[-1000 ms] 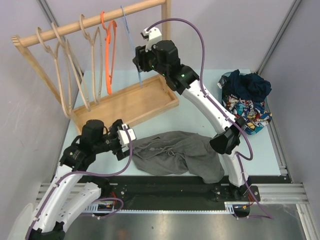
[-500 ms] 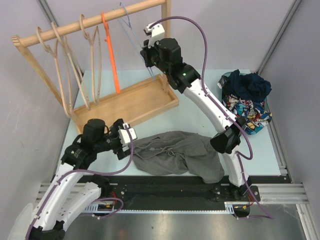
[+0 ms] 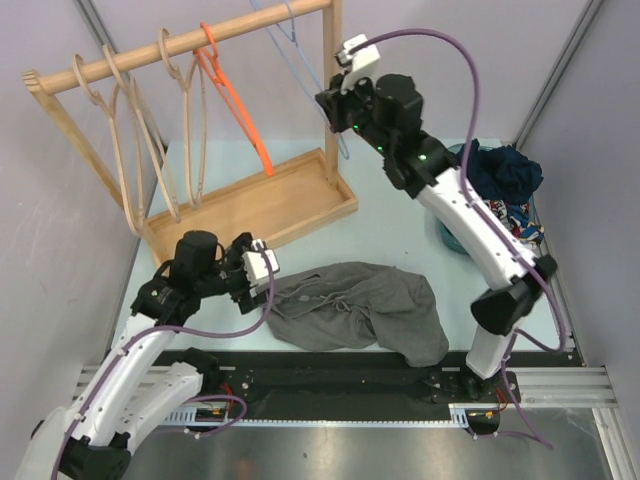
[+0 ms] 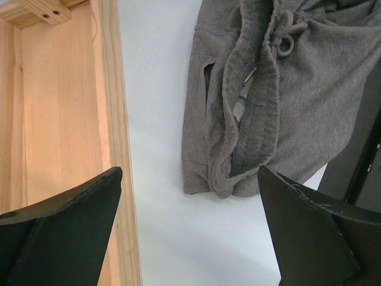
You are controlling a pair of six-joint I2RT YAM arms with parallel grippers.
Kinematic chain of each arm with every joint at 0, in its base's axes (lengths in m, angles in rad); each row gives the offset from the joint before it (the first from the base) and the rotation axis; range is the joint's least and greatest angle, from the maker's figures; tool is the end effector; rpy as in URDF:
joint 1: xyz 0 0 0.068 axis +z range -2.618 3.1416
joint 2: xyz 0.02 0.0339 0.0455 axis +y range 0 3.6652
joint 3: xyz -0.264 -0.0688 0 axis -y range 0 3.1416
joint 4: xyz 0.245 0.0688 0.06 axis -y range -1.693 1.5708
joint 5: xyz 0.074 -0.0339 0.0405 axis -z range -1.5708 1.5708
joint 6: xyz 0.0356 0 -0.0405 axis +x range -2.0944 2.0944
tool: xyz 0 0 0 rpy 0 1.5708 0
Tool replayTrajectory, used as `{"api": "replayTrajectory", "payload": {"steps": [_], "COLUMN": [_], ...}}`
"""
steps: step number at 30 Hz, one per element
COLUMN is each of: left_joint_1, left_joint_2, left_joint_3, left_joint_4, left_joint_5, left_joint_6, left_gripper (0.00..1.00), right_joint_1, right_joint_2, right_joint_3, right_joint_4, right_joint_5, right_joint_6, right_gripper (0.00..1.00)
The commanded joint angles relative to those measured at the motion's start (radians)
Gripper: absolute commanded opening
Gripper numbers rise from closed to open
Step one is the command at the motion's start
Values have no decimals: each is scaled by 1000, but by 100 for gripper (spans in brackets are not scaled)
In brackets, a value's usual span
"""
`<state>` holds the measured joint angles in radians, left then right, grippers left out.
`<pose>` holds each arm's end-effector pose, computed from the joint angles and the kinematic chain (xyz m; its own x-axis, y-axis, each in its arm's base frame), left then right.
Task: Place the shorts on the hanger
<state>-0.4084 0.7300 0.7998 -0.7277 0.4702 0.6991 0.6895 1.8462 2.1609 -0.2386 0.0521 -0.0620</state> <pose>0.1287 -0.0732 0.3018 0.0100 0.6208 -0.7839 0.8840 0.3610 0.2972 0.3217 0.2628 0.5088 0.0954 -0.0015 -0.9954 -0.5904 0.8050 -0.0578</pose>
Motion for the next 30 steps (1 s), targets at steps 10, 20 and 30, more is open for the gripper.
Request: {"api": "replayTrajectory", "payload": {"steps": [10,20,30], "left_joint_1": [-4,-29,-76], "left_joint_2": [79,-35,49], "left_joint_3": [15,-74,-62], "left_joint_4": [103,411,439], "left_joint_5": [164,320,367], "left_joint_6": [23,-65,23], "left_gripper": [100,97,84], "right_joint_1": [-167,-321,-220], "right_joint_2": [-503,-788,-877], "right_joint_3": [-534,-773,-823], "right_joint_4": [-336,-930,-940], "right_joint_5": [-251,-696,-772], "right_joint_6": [-177,-642,-693], "right_gripper": [0,0,0]}}
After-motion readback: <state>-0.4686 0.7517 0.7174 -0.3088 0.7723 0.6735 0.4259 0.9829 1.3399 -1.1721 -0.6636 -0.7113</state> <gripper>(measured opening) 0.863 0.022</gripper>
